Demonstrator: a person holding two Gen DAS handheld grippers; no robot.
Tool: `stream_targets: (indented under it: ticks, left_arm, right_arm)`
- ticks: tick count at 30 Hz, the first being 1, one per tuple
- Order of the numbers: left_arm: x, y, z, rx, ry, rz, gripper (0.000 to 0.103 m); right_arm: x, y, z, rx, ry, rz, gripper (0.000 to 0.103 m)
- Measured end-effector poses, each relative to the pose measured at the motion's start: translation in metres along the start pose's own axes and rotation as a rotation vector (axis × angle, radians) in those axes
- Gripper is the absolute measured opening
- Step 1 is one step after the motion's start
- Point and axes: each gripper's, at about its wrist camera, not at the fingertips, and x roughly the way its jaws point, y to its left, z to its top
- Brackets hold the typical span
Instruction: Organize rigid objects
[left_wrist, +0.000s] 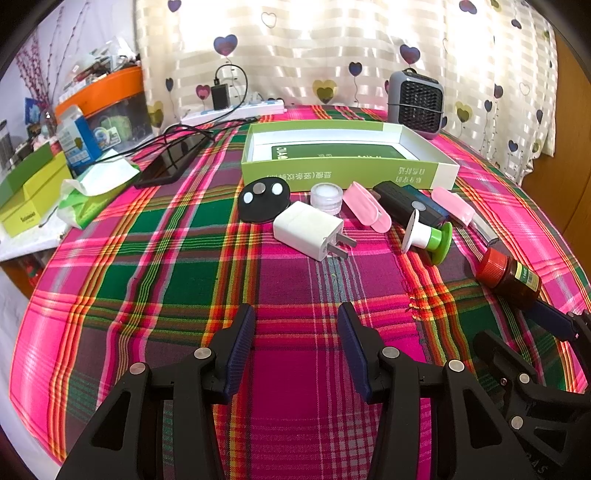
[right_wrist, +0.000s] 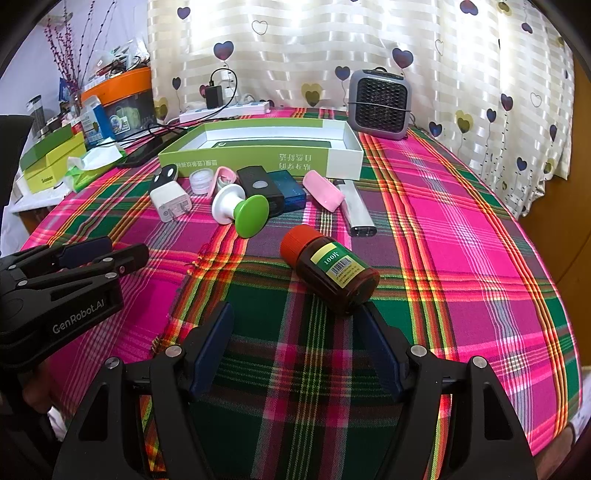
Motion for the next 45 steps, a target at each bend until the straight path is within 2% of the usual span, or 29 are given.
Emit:
stream_targets:
  ticks: [19,27,31,38,45]
  left_arm:
    - [0.0,0.0,0.0,0.0,0.0,-0.001,0.045]
    - [0.0,-0.001,0.0,0.015,-0.007,-0.006,0.045]
    - [-0.001,0.0,0.0,0.02,0.002,-0.025,0.045]
    - [0.0,0.009,0.004,0.022,0.027,-0.081,0.045]
    - [0.003,0.019,0.01,-0.048,0.057,-0.142,0.045]
  right_arm:
    - [0.001,0.0,0.0,-0.001,0.001,0.005,0.07]
    - [-0.001,-0.005,0.0,-0.043,0.019,0.063,0.07]
    - [-0.003,-0.009,-0.001,-0.07,0.033,0.086,0.07]
    - [-0.002,-0.027,0.002,-0.045,0.02,0.073,0.07]
    - [0.011,-0.029,0.016,-0.112,0.035,0.122,0.07]
